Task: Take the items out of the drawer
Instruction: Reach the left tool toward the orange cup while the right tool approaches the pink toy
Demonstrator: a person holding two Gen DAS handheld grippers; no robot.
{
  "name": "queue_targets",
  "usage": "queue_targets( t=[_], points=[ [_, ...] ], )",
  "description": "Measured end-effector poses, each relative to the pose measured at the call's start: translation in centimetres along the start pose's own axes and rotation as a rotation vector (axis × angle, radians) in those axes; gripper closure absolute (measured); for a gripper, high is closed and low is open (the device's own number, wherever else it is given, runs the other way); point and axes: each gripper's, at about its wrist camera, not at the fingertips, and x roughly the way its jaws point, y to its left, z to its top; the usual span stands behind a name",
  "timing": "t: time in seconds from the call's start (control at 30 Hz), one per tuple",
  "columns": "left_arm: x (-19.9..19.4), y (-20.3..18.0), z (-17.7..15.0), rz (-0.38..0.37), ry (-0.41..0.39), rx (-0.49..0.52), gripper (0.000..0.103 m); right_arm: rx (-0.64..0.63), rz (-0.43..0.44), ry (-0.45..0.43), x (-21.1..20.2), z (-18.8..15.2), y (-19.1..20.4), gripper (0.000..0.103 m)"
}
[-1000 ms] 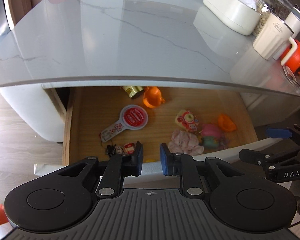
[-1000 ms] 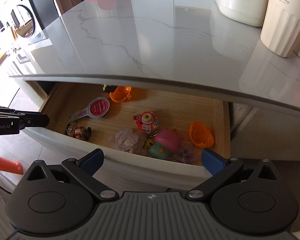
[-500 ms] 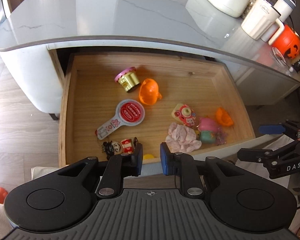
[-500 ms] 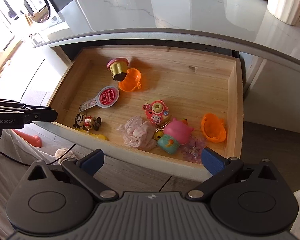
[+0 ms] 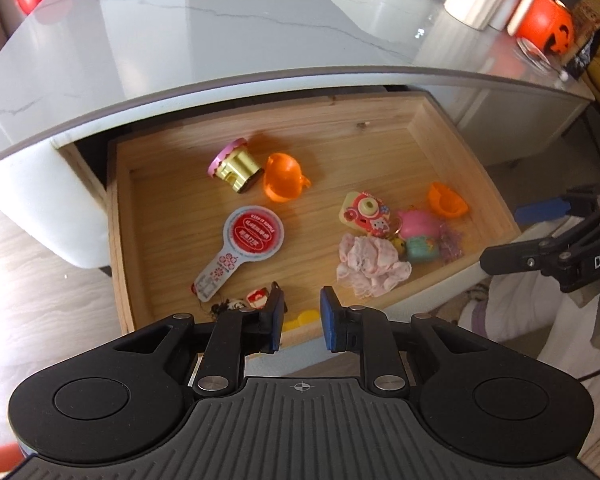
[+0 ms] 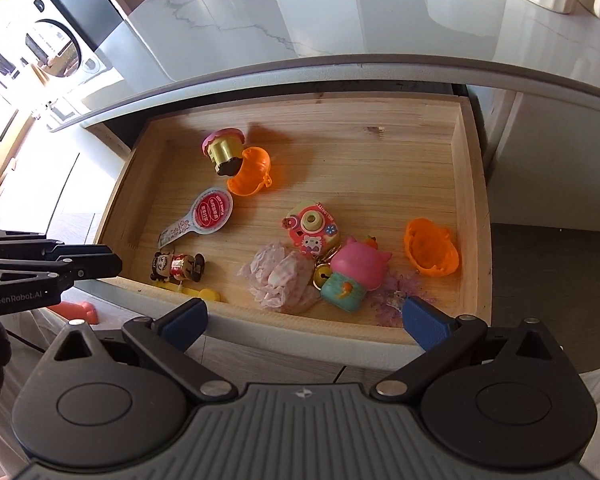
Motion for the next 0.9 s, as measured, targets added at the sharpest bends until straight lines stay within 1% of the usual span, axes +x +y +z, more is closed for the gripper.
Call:
queue_targets(
  t=[0.03,0.07,0.1,0.13,0.17,0.2,0.27,0.33,0.37,0.47,0.53,0.6,0.67,0.73,0.77,0.8,0.83,0.87,0.9],
  points=[
    [0.1,-0.2,0.1,0.006,0.008,0.031,0.081,-0.003,0.011,0.005,0.1,0.0,-0.1,0.0],
    [0.2,-0.3,0.3,0.003,0.018,0.044,0.083,-0.007,0.023,0.01,0.1,0.0,-0.2,0.0],
    [0.4,-0.2,0.5,-0.02,0.033,0.041,0.087,-0.008,0.034,0.014,0.2,0.0,-0.4,0.0],
    [0.6,0.1,0.7,-0.053,0.05,0.024,0.094,-0.009,0.046,0.018,0.2,0.0,-0.4,0.0],
    [0.8,0.5,0.9,-0.082,0.066,0.001,0.095,-0.01,0.054,0.019,0.2,0.0,-0.5,0.0],
    [1.1,0.9,1.1,-0.112,0.082,-0.025,0.095,-0.012,0.059,0.019,0.3,0.0,-0.6,0.0],
    [2.0,1.7,1.5,-0.196,0.113,-0.113,0.095,-0.013,0.07,0.015,0.3,-0.1,-0.7,0.0],
    [2.8,2.0,1.8,-0.287,0.13,-0.192,0.095,-0.023,0.085,0.011,0.3,-0.3,-0.7,0.0],
    [3.2,1.9,1.9,-0.317,0.138,-0.215,0.095,-0.031,0.099,0.013,0.4,-0.3,-0.7,0.0],
    [4.7,0.9,2.5,-0.378,0.171,-0.256,0.095,-0.04,0.127,-0.002,0.5,-0.5,-1.1,0.0],
    [5.6,-0.1,3.0,-0.395,0.194,-0.252,0.095,-0.033,0.148,-0.012,0.4,-0.5,-1.3,0.0],
    [6.5,-1.4,3.7,-0.394,0.225,-0.227,0.095,-0.01,0.164,-0.056,-0.4,-0.2,-2.0,0.0],
    [7.1,-2.3,4.4,-0.402,0.253,-0.217,0.095,0.01,0.153,-0.141,-2.1,0.3,-2.9,0.0],
    [7.5,-2.7,5.0,-0.464,0.266,-0.243,0.095,0.017,0.118,-0.245,-4.2,1.0,-4.2,0.0],
    [7.4,-2.6,5.2,-0.501,0.262,-0.254,0.091,0.019,0.094,-0.293,-5.2,1.4,-4.8,0.0],
    [7.0,-2.6,5.5,-0.52,0.245,-0.247,0.088,0.019,0.065,-0.33,-6.0,1.8,-5.5,0.0],
    [6.1,-2.5,5.8,-0.506,0.2,-0.206,0.084,0.025,0.034,-0.359,-6.6,2.1,-6.1,0.0],
    [5.2,-2.5,6.1,-0.456,0.15,-0.152,0.083,0.037,0.001,-0.384,-7.2,2.3,-6.8,0.0],
    [4.4,-2.4,6.3,-0.382,0.107,-0.115,0.083,0.047,-0.018,-0.399,-7.4,2.4,-7.4,0.0]
  ],
)
